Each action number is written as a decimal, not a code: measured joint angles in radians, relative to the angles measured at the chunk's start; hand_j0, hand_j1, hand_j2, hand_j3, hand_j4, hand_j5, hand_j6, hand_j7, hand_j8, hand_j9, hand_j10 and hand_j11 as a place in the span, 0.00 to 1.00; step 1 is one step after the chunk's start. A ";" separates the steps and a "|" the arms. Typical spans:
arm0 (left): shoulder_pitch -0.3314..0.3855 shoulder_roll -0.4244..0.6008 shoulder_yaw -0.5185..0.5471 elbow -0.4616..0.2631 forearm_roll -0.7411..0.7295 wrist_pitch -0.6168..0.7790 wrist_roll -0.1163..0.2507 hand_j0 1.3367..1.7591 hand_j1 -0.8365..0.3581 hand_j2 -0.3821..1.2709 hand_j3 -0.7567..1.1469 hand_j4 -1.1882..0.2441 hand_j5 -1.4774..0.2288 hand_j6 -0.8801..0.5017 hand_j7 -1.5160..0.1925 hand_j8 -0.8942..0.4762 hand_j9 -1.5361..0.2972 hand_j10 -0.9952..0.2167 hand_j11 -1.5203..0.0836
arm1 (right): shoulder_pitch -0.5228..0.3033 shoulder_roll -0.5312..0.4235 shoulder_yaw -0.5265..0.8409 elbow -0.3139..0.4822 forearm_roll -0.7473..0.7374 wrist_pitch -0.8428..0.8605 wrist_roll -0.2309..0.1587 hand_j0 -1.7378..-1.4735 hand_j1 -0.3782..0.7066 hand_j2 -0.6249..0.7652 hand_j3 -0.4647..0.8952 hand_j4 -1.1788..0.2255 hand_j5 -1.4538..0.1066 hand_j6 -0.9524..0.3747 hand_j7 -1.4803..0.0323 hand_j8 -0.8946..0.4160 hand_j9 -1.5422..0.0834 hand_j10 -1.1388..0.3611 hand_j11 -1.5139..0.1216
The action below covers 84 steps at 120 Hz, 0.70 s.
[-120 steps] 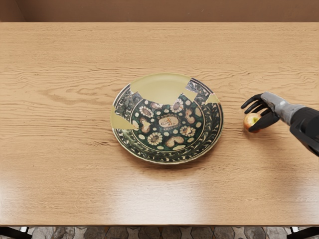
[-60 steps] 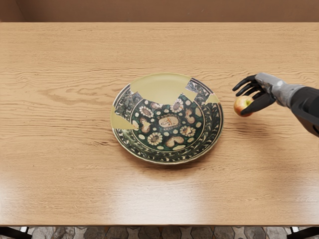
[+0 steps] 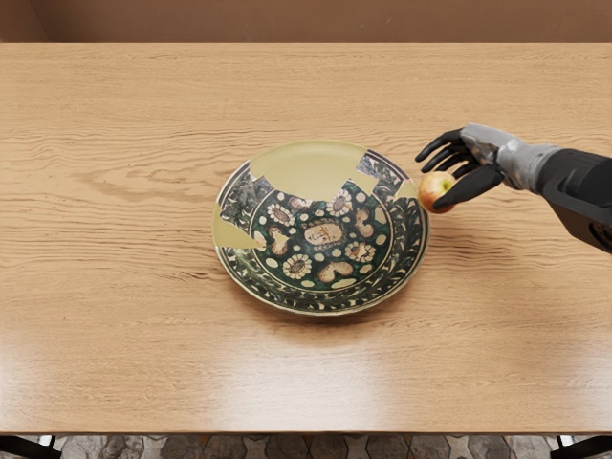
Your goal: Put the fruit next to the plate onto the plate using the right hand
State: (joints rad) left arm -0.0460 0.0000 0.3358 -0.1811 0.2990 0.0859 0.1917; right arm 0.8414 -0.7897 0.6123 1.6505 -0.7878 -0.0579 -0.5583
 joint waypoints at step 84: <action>0.000 0.000 0.000 0.000 0.000 0.000 0.000 0.76 0.75 0.26 0.40 0.66 0.68 0.46 0.70 0.48 0.67 0.62 0.75 | 0.029 0.171 0.000 -0.005 0.000 0.006 -0.002 0.30 0.55 0.51 0.34 0.47 0.49 0.32 0.52 0.38 0.53 0.44 0.51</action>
State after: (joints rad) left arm -0.0460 0.0000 0.3359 -0.1810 0.2987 0.0859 0.1917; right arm 0.8707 -0.6183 0.6127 1.6453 -0.7882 -0.0517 -0.5600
